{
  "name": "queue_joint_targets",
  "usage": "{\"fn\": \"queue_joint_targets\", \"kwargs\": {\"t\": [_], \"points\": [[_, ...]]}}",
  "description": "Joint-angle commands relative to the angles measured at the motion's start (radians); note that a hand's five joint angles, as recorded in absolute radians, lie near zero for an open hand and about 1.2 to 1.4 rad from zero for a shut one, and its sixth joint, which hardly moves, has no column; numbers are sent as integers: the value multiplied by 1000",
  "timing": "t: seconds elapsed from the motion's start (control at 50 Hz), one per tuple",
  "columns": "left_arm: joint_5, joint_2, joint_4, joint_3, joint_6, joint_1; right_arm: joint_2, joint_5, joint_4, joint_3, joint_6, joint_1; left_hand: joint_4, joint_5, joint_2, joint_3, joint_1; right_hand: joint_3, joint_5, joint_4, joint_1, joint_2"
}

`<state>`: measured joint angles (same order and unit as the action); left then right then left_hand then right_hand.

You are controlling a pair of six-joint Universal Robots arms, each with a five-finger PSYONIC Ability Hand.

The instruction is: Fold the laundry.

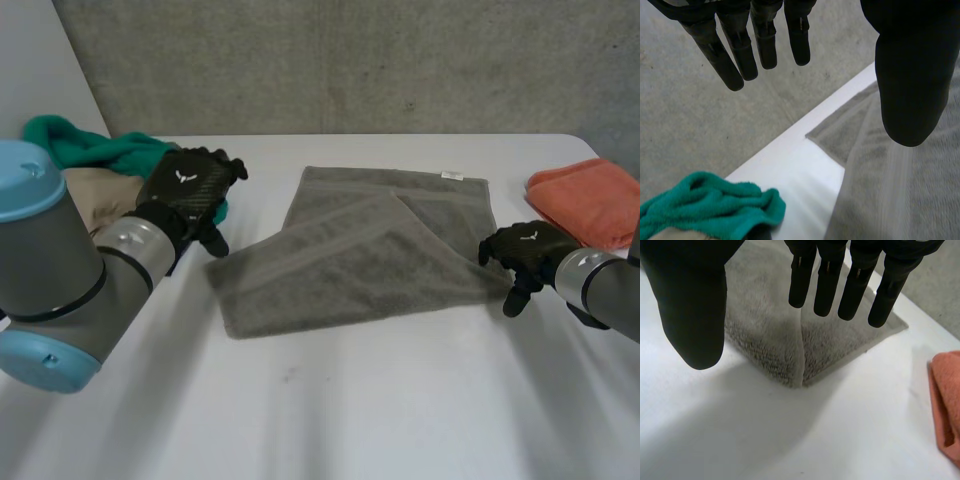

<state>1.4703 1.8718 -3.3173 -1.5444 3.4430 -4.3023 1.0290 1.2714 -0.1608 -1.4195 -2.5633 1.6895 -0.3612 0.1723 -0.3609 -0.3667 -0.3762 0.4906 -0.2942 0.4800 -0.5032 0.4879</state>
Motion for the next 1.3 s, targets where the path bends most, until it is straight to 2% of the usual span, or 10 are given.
{"fn": "queue_joint_targets", "kwargs": {"t": [0.02,0.18,0.26,0.4,0.64,0.78,0.88,0.96,1.12,1.3], "points": [[13,12,38,66,-8,21,-79,17,78,19,-55,16,7,7,7,12,22,124,-146,135,-111,127],[30,23,50,87,-11,29,-147,42,144,56,-132,48,16,-1,15,21,31,297,-319,308,-285,300],[31,23,50,82,-14,29,-182,54,149,96,-138,62,27,-13,27,33,42,903,-925,914,-890,906],[33,17,50,92,-18,7,-147,48,103,114,-144,97,63,-48,62,68,78,906,-928,916,-893,908],[27,-45,94,164,-34,-85,204,-291,41,-113,-104,392,74,-60,74,80,89,906,-928,916,-893,908],[10,-45,119,170,-34,-103,139,-343,44,-181,-31,527,92,-78,92,97,107,906,-928,916,-893,908],[1,-23,122,165,-34,-100,111,-184,1,-106,75,500,139,-124,138,144,154,-168,146,-157,180,-165],[-19,10,124,171,-27,-99,176,-115,-20,-59,-39,429,148,-133,147,153,163,-184,162,-173,197,-181],[-111,90,142,216,108,-62,312,-121,-77,-68,-345,253,124,-110,124,130,139,-181,159,-170,194,-178],[-218,110,268,139,372,41,266,-124,-85,-168,-166,184,-96,110,-96,-90,-81,-178,156,-167,191,-175]]}}
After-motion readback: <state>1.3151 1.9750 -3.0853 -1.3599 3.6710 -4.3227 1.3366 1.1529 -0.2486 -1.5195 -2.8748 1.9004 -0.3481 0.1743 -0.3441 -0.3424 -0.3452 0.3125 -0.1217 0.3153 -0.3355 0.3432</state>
